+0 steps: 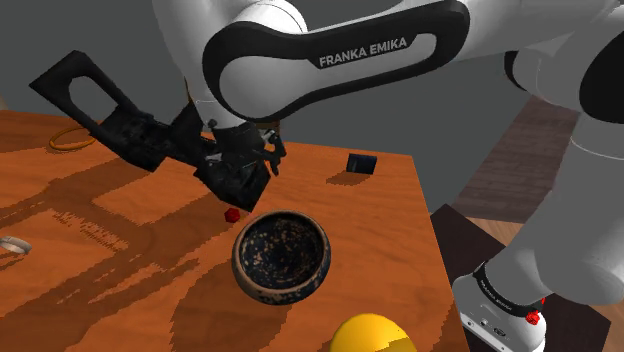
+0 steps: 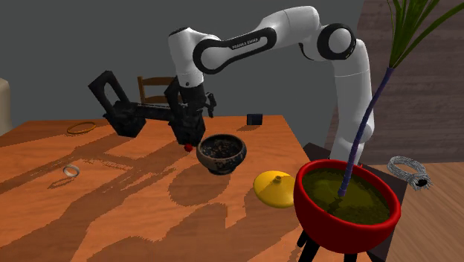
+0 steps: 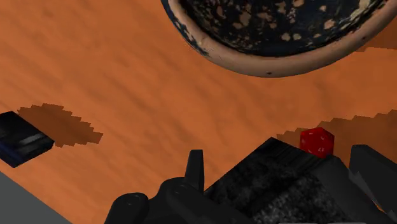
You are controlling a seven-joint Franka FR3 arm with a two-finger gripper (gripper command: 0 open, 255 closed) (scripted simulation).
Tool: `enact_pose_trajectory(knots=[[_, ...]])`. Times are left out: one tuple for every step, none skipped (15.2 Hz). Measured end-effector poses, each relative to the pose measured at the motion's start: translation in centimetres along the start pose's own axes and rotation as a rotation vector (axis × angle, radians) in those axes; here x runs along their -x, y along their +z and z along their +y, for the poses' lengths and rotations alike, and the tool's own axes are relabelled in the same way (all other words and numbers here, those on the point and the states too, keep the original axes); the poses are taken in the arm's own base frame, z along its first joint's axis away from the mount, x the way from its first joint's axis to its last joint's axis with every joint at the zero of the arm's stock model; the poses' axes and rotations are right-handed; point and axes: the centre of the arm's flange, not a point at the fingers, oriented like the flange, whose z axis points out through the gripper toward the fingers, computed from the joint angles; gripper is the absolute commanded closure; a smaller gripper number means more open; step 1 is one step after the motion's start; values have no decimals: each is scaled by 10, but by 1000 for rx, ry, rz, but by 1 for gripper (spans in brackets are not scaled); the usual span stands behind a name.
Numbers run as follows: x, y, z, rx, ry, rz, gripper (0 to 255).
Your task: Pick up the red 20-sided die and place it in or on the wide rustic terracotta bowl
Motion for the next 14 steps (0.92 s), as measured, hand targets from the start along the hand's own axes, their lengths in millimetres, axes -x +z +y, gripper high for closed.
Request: enact_pose_trajectory(knots=[[-7, 3, -19, -21, -2, 8, 0], [-17, 6, -28, -48, -5, 25, 0], [-28, 26, -49, -55, -2, 9, 0], [-33, 37, -61, -62, -6, 0, 0], [-37, 40, -62, -70, -5, 5, 0], [-38, 42, -60, -76, -5, 9, 0], [-43, 49, -62, -78, -7, 7, 0], [-41, 49, -64, -79, -5, 12, 0], [-41, 52, -62, -85, -7, 17, 0], [-41, 54, -67, -88, -12, 10, 0], [-37, 57, -71, -101, -12, 6, 0], [-33, 60, -75, -103, -14, 4, 0], [-30, 64, -73, -106, -17, 8, 0], [-28, 70, -77, -109, -18, -5, 0]])
